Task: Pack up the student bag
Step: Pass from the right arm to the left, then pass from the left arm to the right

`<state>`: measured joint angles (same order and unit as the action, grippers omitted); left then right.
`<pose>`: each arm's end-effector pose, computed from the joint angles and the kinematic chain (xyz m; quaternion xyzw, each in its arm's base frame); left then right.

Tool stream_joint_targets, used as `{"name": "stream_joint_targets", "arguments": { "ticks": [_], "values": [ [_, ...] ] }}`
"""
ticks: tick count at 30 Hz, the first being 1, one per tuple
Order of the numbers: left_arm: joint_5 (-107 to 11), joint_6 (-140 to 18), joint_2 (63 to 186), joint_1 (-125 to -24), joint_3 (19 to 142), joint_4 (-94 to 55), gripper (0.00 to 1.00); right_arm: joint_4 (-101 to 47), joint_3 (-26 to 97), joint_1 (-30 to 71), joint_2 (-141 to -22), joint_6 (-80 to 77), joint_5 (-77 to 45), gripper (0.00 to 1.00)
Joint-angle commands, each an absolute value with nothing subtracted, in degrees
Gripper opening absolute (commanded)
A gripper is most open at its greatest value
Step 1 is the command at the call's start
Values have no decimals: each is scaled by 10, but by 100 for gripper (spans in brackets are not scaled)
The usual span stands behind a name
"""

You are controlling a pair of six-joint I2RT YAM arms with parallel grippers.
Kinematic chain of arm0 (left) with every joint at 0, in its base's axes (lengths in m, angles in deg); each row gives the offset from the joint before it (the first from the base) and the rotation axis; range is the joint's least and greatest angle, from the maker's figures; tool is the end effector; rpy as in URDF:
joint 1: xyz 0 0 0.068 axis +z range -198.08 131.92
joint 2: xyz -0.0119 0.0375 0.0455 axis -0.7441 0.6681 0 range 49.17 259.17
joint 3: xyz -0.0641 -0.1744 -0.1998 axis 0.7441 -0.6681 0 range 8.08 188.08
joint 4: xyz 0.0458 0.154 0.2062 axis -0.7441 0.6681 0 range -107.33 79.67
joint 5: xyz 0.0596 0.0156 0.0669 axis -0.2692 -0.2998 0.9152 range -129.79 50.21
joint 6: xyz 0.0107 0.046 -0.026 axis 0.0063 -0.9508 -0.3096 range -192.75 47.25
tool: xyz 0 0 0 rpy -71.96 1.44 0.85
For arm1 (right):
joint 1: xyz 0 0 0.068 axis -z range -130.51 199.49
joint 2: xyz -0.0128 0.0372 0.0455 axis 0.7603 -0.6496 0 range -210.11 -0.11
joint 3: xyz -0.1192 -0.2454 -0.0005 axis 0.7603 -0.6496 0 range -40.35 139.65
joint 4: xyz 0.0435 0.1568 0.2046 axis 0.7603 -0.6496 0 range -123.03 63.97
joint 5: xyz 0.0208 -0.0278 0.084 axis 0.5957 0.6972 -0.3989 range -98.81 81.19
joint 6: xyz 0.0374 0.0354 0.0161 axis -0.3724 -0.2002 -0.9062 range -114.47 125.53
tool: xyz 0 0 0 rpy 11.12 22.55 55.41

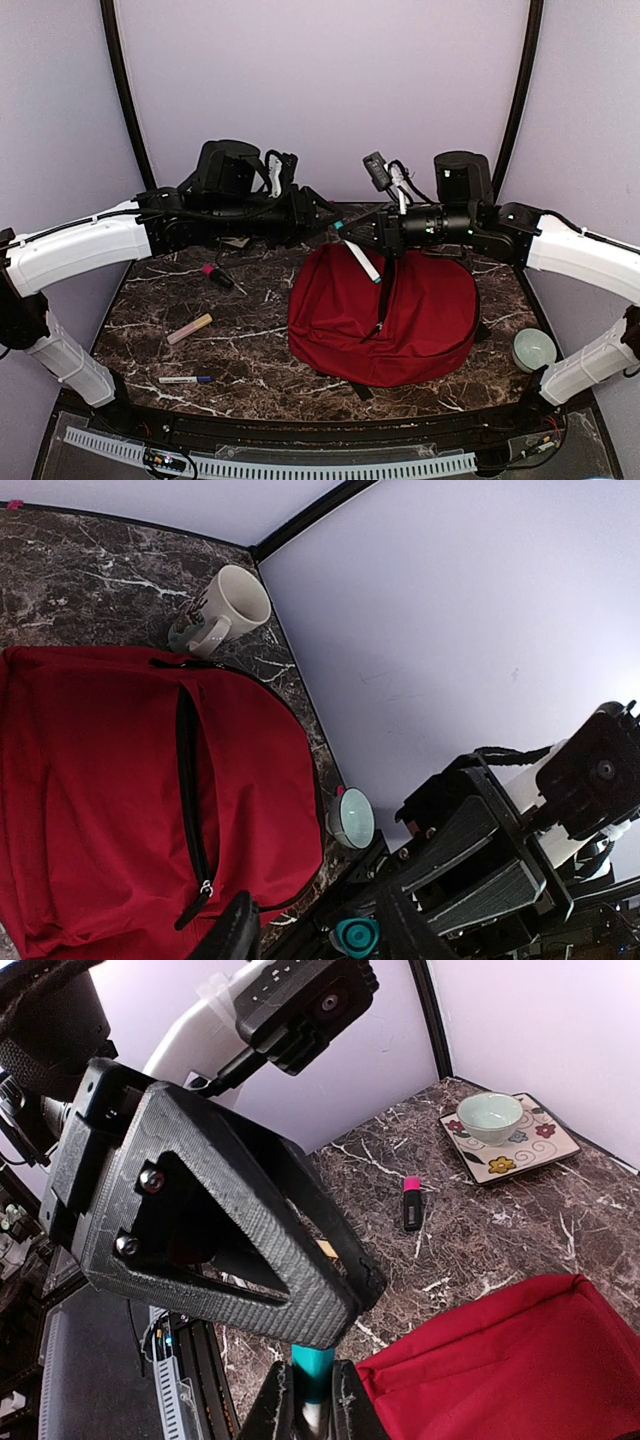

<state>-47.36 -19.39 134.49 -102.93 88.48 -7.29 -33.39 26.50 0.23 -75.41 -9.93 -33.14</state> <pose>0.1995 -0.2915 0.3872 0.0505 0.7908 -0.5230 0.3139 0.1889 0.2418 0.3632 -0.3483 0.7091 0.4576 0.4080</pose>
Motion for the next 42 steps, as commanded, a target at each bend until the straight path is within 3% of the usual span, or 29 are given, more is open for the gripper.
{"name": "stream_joint_targets", "arguments": {
  "ticks": [1, 10, 14, 17, 19, 21, 24, 26, 27, 32, 42],
  "values": [
    [-472, -177, 1344, -1027, 895, -77, 39, -325, 288, -5, -759, -89, -333, 10],
    [-489, -145, 1357, -1027, 882, -113, 20, -328, 291, -5, -761, -79, -324, 10],
    [-489, -136, 1359, -1027, 881, -115, 1, -330, 291, -6, -761, -78, -319, 10],
    [-482, -130, 1356, -1027, 879, -114, 0, -336, 292, -5, -761, -83, -309, 10],
    [-474, -129, 1350, -1027, 874, -117, 0, -343, 293, -5, -761, -88, -306, 22],
    [-465, -123, 1338, -1027, 863, -121, 0, -352, 291, -6, -758, -93, -302, 47],
    [-442, -98, 1307, -1027, 830, -132, 0, -353, 275, -4, -743, -102, -299, 76],
    [-418, -68, 1282, -1027, 796, -149, 0, -342, 262, -3, -729, -108, -303, 92],
    [-406, -52, 1269, -1027, 768, -169, 0, -328, 234, -1, -720, -114, -304, 94],
    [-357, 28, 1217, -1027, 689, -239, 0, -269, 178, 3, -690, -148, -302, 94],
    [-318, 95, 1197, -1025, 643, -339, 0, -150, 102, 7, -649, -190, -311, 90]
  ]
}}
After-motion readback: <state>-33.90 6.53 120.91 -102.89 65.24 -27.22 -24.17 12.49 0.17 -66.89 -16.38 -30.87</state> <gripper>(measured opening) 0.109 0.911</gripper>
